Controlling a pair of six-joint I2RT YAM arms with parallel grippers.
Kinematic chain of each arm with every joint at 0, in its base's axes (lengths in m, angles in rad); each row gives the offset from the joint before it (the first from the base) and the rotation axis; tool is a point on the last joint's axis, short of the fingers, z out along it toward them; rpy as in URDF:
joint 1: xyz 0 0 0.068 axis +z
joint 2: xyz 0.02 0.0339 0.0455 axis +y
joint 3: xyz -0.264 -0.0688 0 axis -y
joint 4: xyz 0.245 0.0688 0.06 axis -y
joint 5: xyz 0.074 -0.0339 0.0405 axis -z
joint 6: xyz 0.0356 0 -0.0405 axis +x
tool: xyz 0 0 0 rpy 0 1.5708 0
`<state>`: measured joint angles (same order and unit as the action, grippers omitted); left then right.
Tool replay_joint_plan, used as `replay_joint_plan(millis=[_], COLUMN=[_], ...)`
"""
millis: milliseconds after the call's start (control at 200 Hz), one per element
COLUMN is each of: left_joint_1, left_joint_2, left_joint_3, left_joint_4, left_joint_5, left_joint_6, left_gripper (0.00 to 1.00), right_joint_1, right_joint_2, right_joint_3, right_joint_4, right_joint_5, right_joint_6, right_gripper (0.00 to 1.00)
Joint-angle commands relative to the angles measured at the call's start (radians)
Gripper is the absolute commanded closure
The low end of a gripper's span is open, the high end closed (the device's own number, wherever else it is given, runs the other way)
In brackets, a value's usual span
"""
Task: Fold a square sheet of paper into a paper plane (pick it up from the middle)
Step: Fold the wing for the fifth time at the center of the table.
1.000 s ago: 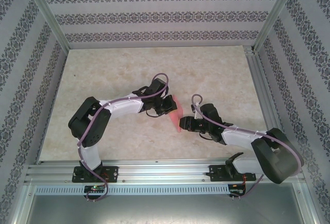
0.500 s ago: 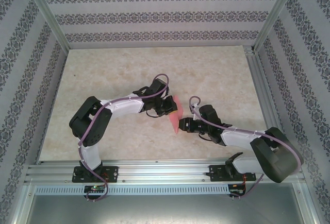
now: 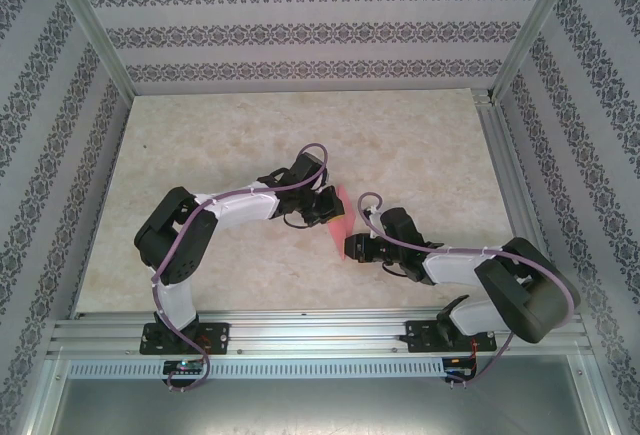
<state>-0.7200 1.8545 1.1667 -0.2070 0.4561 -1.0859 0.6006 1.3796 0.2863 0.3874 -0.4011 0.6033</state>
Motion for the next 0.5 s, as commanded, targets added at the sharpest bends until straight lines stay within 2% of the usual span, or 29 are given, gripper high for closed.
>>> replay_joint_plan(millis=[0, 155, 285, 335, 495], left_joint_1=[0.011, 0.011, 0.011, 0.011, 0.010], left_joint_2=[0.012, 0.011, 0.008, 0.006, -0.006], left_joint_3=[0.027, 0.027, 0.024, 0.024, 0.017], left_joint_4=[0.014, 0.014, 0.011, 0.009, 0.013], left_joint_5=[0.021, 0.023, 0.026, 0.026, 0.038], left_joint_6=[-0.017, -0.021, -0.025, -0.025, -0.038], left_gripper=[0.89, 0.88, 0.76, 0.68, 0.62], right_joint_1=[0.008, 0.007, 0.008, 0.008, 0.020], right_joint_2=[0.030, 0.057, 0.068, 0.067, 0.048], right_joint_3=[-0.010, -0.015, -0.010, -0.011, -0.004], right_joint_4=[0.084, 0.103, 0.103, 0.106, 0.077], right_joint_5=[0.004, 0.007, 0.002, 0.002, 0.023], right_joint_6=[-0.016, -0.025, -0.030, -0.032, -0.067], right_gripper=[0.81, 0.86, 0.92, 0.93, 0.96])
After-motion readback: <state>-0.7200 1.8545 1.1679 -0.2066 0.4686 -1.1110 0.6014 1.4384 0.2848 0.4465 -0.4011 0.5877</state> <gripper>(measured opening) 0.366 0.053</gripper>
